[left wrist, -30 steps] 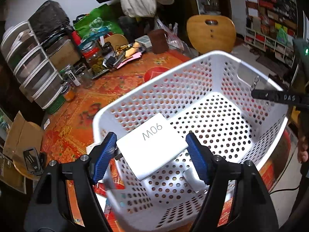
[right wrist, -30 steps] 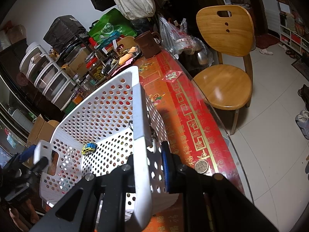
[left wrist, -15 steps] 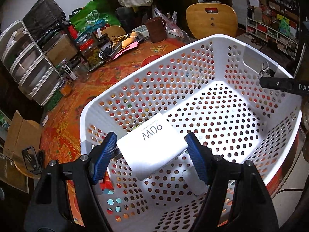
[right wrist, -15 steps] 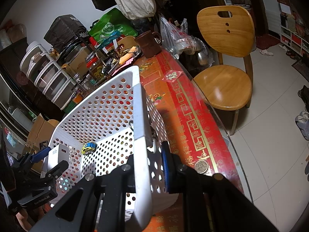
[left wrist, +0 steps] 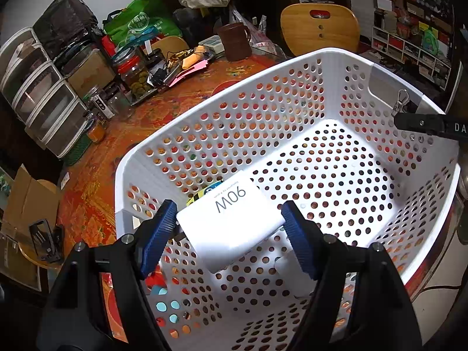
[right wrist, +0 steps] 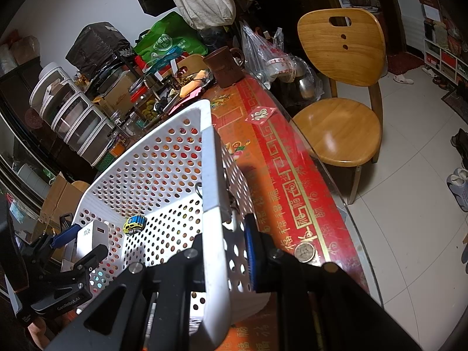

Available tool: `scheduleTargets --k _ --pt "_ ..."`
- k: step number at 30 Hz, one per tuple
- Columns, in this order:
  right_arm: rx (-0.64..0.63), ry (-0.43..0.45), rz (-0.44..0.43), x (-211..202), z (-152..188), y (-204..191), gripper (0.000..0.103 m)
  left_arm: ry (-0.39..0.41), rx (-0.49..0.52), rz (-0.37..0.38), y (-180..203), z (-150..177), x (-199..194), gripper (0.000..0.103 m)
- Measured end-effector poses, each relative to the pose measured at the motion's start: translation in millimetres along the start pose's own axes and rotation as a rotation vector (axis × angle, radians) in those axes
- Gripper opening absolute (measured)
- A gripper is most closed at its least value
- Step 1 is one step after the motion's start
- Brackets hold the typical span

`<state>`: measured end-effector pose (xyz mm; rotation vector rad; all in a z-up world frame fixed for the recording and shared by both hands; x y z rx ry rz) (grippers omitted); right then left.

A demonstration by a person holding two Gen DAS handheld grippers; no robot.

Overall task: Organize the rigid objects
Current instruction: 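Lower the large white charger into the basket and open the left tool, then grasp the pink-patterned charger with the left tool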

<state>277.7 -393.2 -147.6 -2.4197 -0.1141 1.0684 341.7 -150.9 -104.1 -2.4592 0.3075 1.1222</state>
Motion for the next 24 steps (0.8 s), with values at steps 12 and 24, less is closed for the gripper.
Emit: scheduleTargets --k 12,24 --pt "-0.003 0.001 0.011 0.1 -0.4 1.1 0.014 0.185 -0.082 -0.065 -44.5 20.4 -66.9 0.094" --pt "0.003 0.015 0.007 -1.0 0.3 0.6 0.014 0.049 -0.421 -0.148 -215.4 132.4 -26.4 0.102"
Point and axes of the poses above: each gripper's, at about its wrist camera, not at the fingertips, and x roughly the way its jaws point, y to its right, z to its underside, the point moved 3 cm from there along x, roughly the way its jaws point, and after that the axes turned 1 degree about y, right-handed, at the moved point
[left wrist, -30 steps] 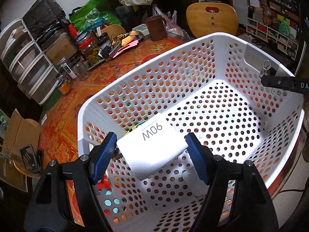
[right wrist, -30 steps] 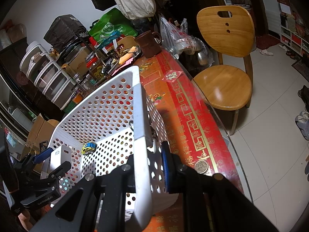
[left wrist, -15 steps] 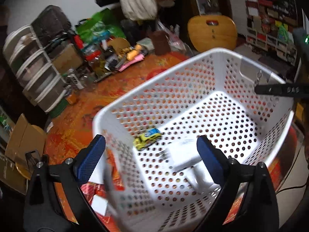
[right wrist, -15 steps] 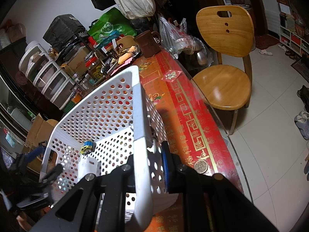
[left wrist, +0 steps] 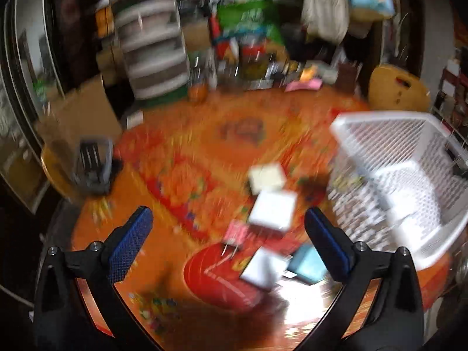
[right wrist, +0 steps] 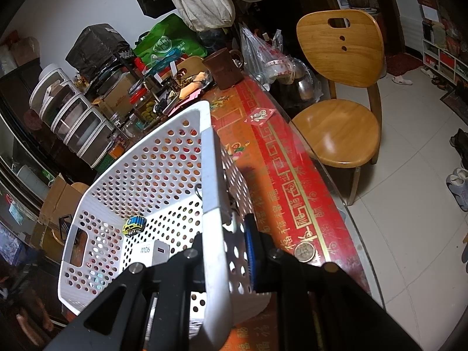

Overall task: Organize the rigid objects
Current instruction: 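Grasp the pink-patterned charger with the left tool, then release the pink charger into the basket and return the left tool to the table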

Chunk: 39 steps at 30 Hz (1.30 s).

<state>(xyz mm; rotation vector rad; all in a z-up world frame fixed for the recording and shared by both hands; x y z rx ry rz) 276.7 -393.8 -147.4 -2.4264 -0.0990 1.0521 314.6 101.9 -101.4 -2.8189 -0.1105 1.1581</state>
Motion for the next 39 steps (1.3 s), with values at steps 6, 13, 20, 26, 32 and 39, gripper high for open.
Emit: scheduleTargets --k 6,13,20,26,32,39 --pt "-0.006 -0.001 0.005 0.8 0.0 -1.5 0.014 -0.161 -0.063 0.000 -21.7 29.9 79.3 0.075" --pt "-0.008 -0.001 0.007 0.9 0.0 -3.0 0.014 -0.170 -0.045 0.030 -11.6 34.5 115.1 0.048" --pt "-0.014 0.000 0.013 1.6 0.0 -3.6 0.014 -0.145 -0.067 0.011 -8.4 18.3 109.6 0.027" --pt "-0.018 0.001 0.012 2.3 -1.4 -4.6 0.014 -0.048 -0.030 -0.024 -1.2 -21.7 65.7 0.027" --pt "-0.017 0.006 0.009 2.8 -1.4 -4.6 0.014 0.041 0.065 -0.031 34.9 -66.0 21.5 0.027" --pt "-0.018 0.006 0.008 2.9 -1.0 -4.3 0.014 0.085 0.144 0.039 98.6 -89.7 -16.0 0.027"
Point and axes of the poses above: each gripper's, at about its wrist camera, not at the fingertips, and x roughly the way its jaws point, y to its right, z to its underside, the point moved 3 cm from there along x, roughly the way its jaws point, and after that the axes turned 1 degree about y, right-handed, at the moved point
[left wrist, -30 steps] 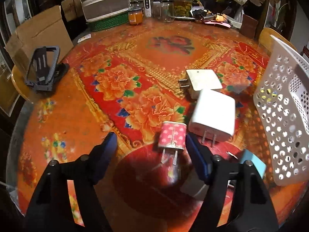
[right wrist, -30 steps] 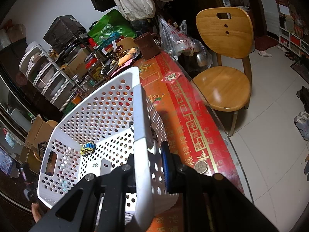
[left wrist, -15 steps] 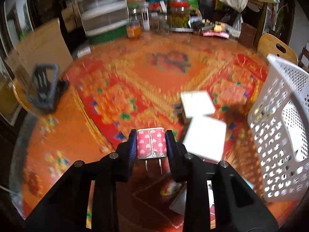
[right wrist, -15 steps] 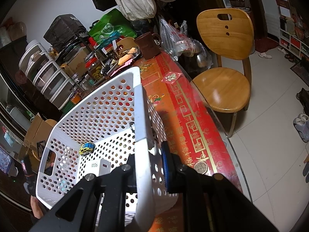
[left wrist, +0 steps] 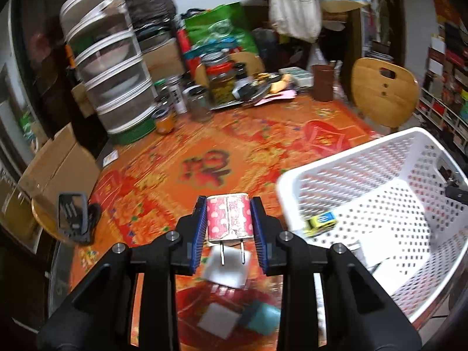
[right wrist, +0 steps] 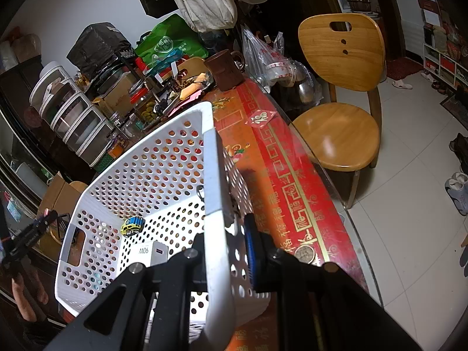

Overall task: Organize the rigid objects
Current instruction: 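Release the pink charger into the basket and return the left tool to the table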

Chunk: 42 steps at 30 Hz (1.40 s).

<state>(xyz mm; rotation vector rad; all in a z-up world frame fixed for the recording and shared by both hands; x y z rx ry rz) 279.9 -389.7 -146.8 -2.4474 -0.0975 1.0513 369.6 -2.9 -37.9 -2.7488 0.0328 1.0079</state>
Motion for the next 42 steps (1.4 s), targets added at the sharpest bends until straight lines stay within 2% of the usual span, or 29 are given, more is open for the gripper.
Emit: scheduleTargets --k 8,27,36,38,40,42 --pt "0.001 -0.001 -0.001 -0.8 0.9 -0.2 0.014 -0.010 0.075 0.036 60.3 -0.8 -5.7 0.027" --pt "0.000 -0.001 -0.007 -1.5 2.0 -0.1 0.014 -0.085 0.200 0.073 117.7 19.4 18.8 0.026" --pt "0.001 -0.001 -0.006 -1.4 1.6 0.0 0.014 -0.136 0.225 0.107 130.6 26.2 24.7 0.026" --pt "0.000 -0.002 -0.006 -1.5 1.6 -0.1 0.014 -0.126 0.225 0.113 129.7 25.5 21.7 0.037" --pt "-0.001 -0.002 -0.006 -1.6 1.6 0.2 0.014 -0.089 0.228 0.110 128.4 24.1 14.1 0.072" --pt "-0.002 -0.003 -0.003 -1.5 2.0 0.3 0.014 -0.047 0.232 0.099 126.4 23.7 4.2 0.082"
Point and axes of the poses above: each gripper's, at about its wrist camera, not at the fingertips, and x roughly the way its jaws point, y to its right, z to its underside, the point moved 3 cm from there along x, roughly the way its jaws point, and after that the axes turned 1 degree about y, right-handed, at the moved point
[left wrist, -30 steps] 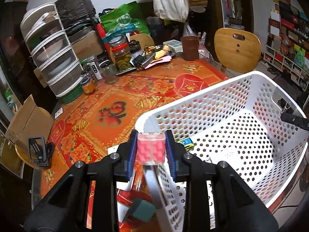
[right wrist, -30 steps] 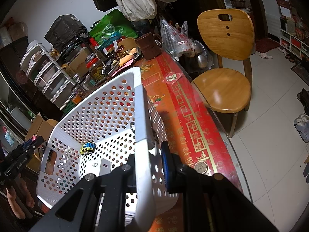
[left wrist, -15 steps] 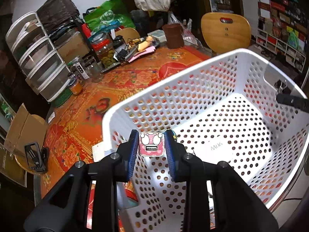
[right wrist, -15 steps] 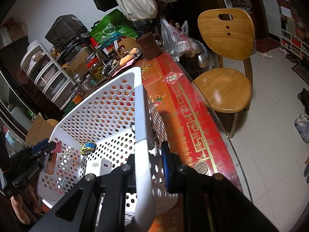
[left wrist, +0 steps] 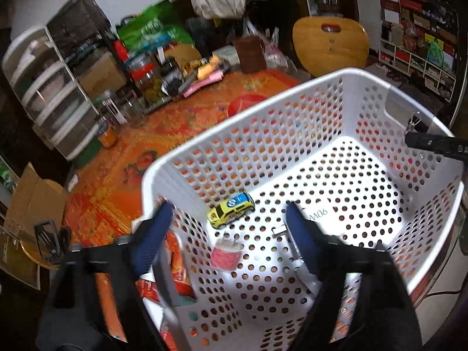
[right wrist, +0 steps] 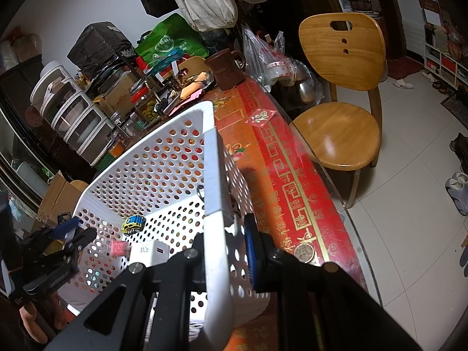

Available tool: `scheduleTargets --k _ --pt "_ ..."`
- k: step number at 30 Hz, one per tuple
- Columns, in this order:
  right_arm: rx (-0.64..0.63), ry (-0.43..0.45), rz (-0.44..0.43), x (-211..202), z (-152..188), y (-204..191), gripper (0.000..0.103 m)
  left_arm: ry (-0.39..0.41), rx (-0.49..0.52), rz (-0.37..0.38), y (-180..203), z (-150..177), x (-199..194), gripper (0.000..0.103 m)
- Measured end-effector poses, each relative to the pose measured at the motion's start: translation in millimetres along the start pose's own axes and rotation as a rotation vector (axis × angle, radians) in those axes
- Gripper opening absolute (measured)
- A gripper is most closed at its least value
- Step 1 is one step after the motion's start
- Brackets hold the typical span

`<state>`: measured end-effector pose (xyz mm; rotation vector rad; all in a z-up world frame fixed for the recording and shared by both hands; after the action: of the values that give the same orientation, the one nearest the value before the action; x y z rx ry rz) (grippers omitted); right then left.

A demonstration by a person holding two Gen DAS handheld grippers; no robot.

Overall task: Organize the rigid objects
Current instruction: 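Release the pink charger into the basket and return the left tool to the table, then grasp the small white charger with the left tool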

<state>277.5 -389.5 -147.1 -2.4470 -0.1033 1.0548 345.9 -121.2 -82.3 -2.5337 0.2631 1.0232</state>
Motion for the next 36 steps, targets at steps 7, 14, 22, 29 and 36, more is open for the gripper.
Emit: scheduleTargets --k 7,14,22,29,36 --pt "-0.001 0.000 0.002 -0.3 0.7 1.0 0.014 0.090 -0.093 -0.018 -37.0 25.8 -44.1 0.083" --pt "-0.004 0.000 0.009 -1.9 1.3 -0.1 0.014 0.075 -0.319 -0.078 -135.7 115.8 -63.5 0.102" --pt "-0.007 0.003 0.021 -1.5 2.2 -2.2 0.014 -0.145 -0.315 -0.062 -148.1 190.4 18.0 0.097" --pt "-0.009 0.008 0.020 -2.2 2.5 -2.4 0.014 -0.139 -0.350 -0.040 -150.6 187.6 45.9 0.090" --pt "-0.011 0.019 0.014 -3.9 3.3 -2.0 0.014 -0.133 -0.320 -0.031 -137.0 187.6 54.6 0.077"
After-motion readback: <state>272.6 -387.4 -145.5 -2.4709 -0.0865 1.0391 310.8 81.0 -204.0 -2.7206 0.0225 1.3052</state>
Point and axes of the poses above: each gripper's, at about its wrist camera, not at the fingertips, and x roughly the way its jaws point, y to its right, z to its underside, the point moved 3 cm from there along x, roughly the way its jaws point, and after that the axes turned 1 degree about y, right-handed, at the moved point
